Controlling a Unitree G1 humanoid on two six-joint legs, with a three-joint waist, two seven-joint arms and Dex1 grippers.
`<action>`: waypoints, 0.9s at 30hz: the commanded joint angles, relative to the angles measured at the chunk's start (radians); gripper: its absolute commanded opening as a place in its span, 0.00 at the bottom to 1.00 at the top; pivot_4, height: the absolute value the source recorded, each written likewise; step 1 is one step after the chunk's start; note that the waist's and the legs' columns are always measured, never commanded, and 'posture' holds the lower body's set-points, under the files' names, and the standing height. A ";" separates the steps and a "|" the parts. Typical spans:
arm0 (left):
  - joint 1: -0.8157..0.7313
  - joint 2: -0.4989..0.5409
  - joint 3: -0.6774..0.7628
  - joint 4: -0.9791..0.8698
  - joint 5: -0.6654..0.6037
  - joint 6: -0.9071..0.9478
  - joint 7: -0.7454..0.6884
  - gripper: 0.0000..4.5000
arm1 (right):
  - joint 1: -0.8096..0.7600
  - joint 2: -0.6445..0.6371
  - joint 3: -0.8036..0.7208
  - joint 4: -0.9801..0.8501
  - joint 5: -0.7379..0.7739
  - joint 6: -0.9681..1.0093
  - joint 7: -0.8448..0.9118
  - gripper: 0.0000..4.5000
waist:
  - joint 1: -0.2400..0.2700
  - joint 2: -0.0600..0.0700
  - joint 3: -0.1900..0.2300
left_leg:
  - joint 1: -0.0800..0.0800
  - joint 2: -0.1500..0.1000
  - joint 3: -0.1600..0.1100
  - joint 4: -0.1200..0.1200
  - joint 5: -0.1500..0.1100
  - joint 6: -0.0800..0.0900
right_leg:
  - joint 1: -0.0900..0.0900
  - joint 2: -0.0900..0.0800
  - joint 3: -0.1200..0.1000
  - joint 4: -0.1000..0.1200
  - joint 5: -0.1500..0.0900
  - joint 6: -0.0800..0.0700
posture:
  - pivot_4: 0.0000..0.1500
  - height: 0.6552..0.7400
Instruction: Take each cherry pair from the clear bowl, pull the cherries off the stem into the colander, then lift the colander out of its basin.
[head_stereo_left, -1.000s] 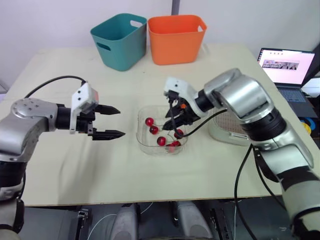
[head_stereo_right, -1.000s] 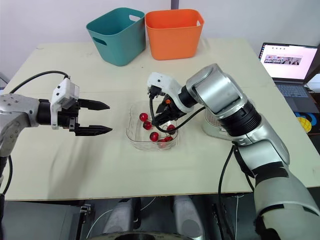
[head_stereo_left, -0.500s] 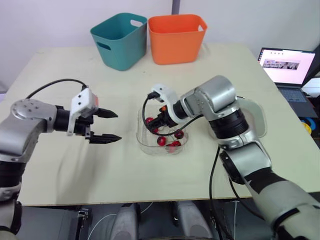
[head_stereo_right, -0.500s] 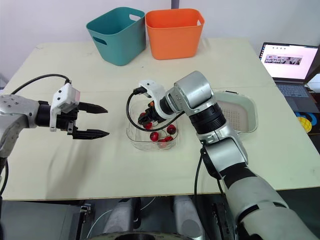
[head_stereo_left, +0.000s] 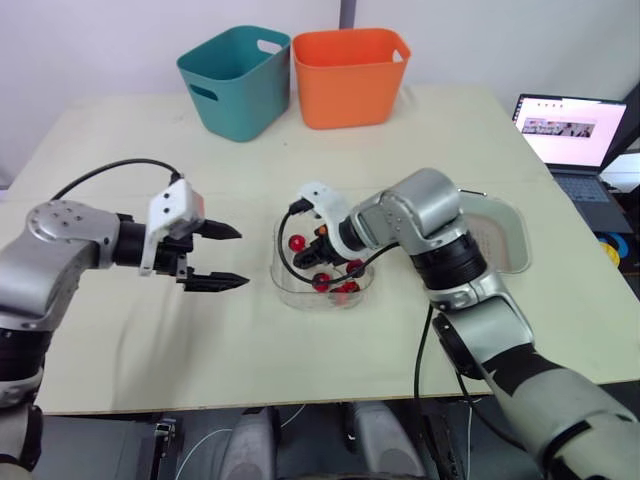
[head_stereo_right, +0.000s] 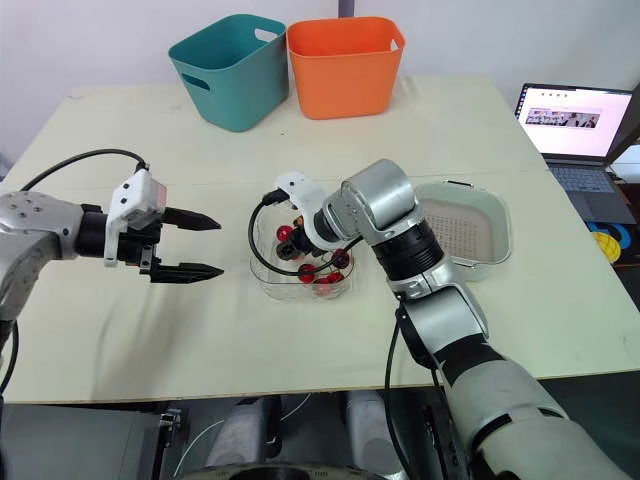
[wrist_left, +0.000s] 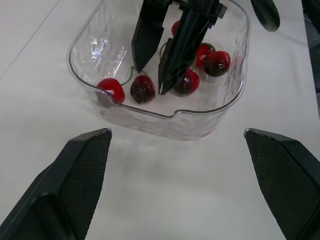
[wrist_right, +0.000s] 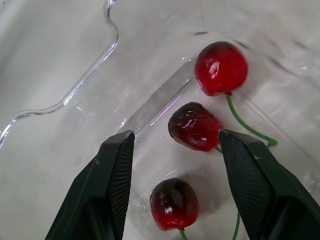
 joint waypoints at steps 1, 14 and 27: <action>0.002 0.023 0.042 -0.009 -0.009 -0.009 -0.007 1.00 | -0.005 0.010 -0.003 -0.019 0.007 0.006 -0.015 0.64 | 0.000 0.000 0.000 | 0.000 0.000 0.000 0.000 0.000 0.000 | 0.000 0.000 0.000 0.000 0.000 0.000 | 1.00 1.00; 0.005 0.014 0.054 0.004 -0.008 -0.017 0.008 1.00 | 0.039 0.053 0.035 0.027 -0.015 -0.062 -0.050 0.43 | 0.000 0.000 0.000 | 0.000 0.000 0.000 0.000 0.000 0.000 | 0.000 0.000 0.000 0.000 0.000 0.000 | 1.00 1.00; -0.010 0.012 0.047 0.009 -0.009 -0.005 0.016 1.00 | -0.003 -0.018 0.022 -0.070 0.022 -0.042 -0.019 0.05 | 0.000 0.000 0.000 | 0.000 0.000 0.000 0.000 0.000 0.000 | 0.000 0.000 0.000 0.000 -0.001 -0.001 | 1.00 1.00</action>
